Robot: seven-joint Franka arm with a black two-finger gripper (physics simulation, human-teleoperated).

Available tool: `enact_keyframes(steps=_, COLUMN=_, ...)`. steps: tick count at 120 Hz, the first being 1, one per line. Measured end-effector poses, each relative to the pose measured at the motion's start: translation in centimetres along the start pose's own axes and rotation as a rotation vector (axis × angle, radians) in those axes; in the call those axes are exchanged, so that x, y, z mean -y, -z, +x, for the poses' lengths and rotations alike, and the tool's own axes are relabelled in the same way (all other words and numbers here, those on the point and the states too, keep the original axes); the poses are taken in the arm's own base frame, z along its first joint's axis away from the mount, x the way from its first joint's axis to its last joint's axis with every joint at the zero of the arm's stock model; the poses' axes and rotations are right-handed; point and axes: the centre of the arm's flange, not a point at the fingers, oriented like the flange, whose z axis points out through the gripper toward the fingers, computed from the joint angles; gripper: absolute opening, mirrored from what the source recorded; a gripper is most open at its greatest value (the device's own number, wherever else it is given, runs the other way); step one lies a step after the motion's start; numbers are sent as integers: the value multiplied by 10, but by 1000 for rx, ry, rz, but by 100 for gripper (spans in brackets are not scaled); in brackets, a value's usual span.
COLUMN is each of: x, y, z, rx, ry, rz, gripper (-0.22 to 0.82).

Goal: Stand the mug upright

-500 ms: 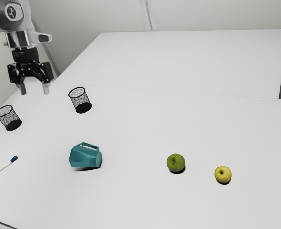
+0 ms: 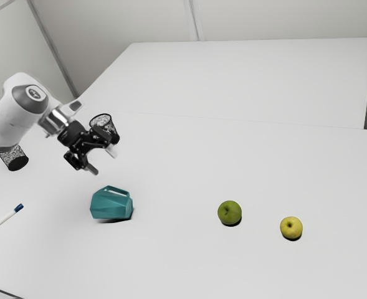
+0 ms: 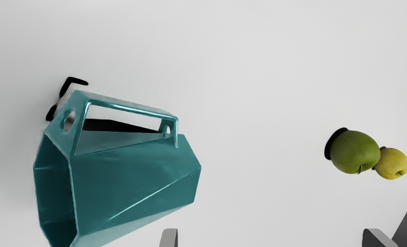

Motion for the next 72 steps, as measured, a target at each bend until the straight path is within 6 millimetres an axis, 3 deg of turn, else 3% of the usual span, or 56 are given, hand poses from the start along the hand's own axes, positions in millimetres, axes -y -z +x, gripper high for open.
enact_keyframes(steps=10, x=66, y=34, z=2, rx=-121, ry=97, rz=-85, gripper=59)
enact_keyframes(steps=18, x=93, y=41, z=2, rx=-175, ry=126, rz=-123, gripper=59)
enact_keyframes(steps=24, x=91, y=31, z=5, rx=-180, ry=108, rz=-134, gripper=59)
enact_keyframes(steps=33, x=79, y=-4, z=9, rx=-152, ry=72, rz=-144, gripper=59)
enact_keyframes(steps=42, x=82, y=-29, z=11, rx=-144, ry=67, rz=-165, gripper=58)
enact_keyframes(steps=53, x=99, y=-40, z=15, rx=-163, ry=76, rz=-185, gripper=58)
enact_keyframes(steps=72, x=109, y=-51, z=18, rx=-184, ry=53, rz=-201, gripper=59)
